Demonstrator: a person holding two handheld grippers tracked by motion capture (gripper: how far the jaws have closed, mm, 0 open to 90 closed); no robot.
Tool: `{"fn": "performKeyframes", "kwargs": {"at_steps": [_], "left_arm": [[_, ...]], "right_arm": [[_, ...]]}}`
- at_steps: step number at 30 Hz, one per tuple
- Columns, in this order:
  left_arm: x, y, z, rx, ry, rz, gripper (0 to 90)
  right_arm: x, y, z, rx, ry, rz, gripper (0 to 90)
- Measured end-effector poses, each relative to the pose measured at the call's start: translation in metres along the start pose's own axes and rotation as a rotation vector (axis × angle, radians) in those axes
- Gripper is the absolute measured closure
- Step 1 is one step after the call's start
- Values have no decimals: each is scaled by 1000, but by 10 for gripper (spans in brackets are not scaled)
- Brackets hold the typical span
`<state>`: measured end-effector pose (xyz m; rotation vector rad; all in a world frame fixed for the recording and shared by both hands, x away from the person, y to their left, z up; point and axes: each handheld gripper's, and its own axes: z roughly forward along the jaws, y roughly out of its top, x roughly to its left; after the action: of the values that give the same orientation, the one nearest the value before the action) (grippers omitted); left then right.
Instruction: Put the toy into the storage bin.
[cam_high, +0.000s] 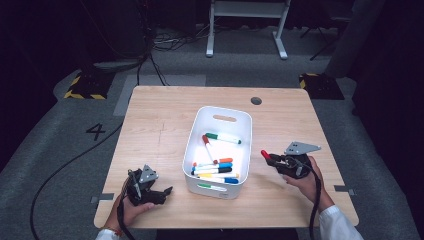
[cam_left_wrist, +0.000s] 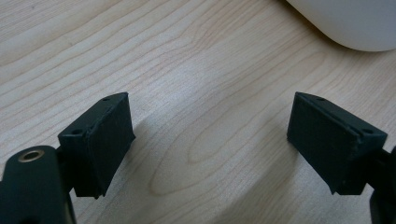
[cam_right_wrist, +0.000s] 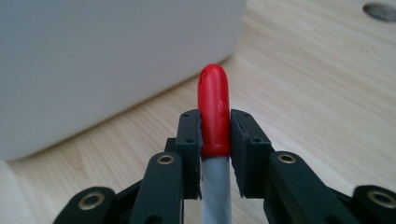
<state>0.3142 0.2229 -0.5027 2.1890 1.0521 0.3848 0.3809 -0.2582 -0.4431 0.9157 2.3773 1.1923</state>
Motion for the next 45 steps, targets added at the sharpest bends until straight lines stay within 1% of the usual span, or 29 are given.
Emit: {"fn": "performKeyframes", "kwargs": {"at_steps": [3,5,6,7,8,9,10,11,13,14,15,18,19,21,22,23,26,29,32,34,35,36,37,39,40,41,42,43,45], "left_arm": [[0,0,0,0,0,0,145],[0,0,0,0,-1,-4,145],[0,0,0,0,-1,-4,145],[0,0,0,0,-1,-4,145],[0,0,0,0,-2,-6,145],[0,0,0,0,-2,-6,145],[0,0,0,1,-1,-4,145],[0,0,0,1,-1,-4,145],[-1,0,0,1,1,-3,145],[-1,0,0,1,1,-3,145],[0,0,0,1,-1,-3,145],[0,0,0,0,1,-1,145],[0,0,0,0,1,-1,145],[0,0,0,-1,5,4,145],[0,0,0,-1,6,4,145],[-1,0,0,-2,9,1,145],[-1,0,0,-1,4,3,145],[-1,0,0,-2,9,-3,145],[-1,0,0,0,7,-8,145],[-1,0,0,0,7,-8,145],[-1,0,0,-1,9,-8,145],[-1,0,0,-1,8,-6,145],[-1,0,0,-1,6,-8,145],[-1,0,0,0,4,-9,145],[-1,0,0,0,4,-9,145],[0,0,0,0,4,-8,145],[0,0,0,0,4,-8,145],[-1,0,0,-1,3,-7,145],[-1,0,0,-1,4,-5,145]], "right_arm": [[2,10,-11,-37,16,-1,745],[6,26,-25,-72,21,-22,745],[6,26,-25,-72,21,-22,745],[8,32,-30,-79,19,-33,745],[12,45,-38,-93,18,-51,745],[12,45,-38,-93,18,-51,745],[14,51,-41,-103,22,-56,745],[19,64,-46,-114,31,-65,745],[24,77,-50,-124,44,-78,745],[24,77,-50,-124,44,-78,745],[30,89,-51,-120,50,-99,745],[37,104,-52,-115,62,-122,745],[37,104,-52,-115,62,-122,745],[44,118,-53,-120,80,-139,745],[44,118,-53,-120,80,-139,745],[49,127,-54,-130,107,-135,745],[53,135,-53,-123,117,-146,745],[64,150,-47,-114,141,-181,745],[70,157,-42,-105,154,-192,745],[76,163,-35,-96,168,-202,745],[83,169,-27,-83,178,-217,745],[83,169,-27,-83,178,-217,745],[89,173,-19,-66,187,-234,745],[95,176,-10,-47,202,-239,745],[95,176,-10,-47,202,-239,745],[101,177,0,-22,209,-254,745],[101,177,0,-22,209,-254,745],[106,177,9,2,221,-268,745],[110,176,17,26,228,-278,745]]}}
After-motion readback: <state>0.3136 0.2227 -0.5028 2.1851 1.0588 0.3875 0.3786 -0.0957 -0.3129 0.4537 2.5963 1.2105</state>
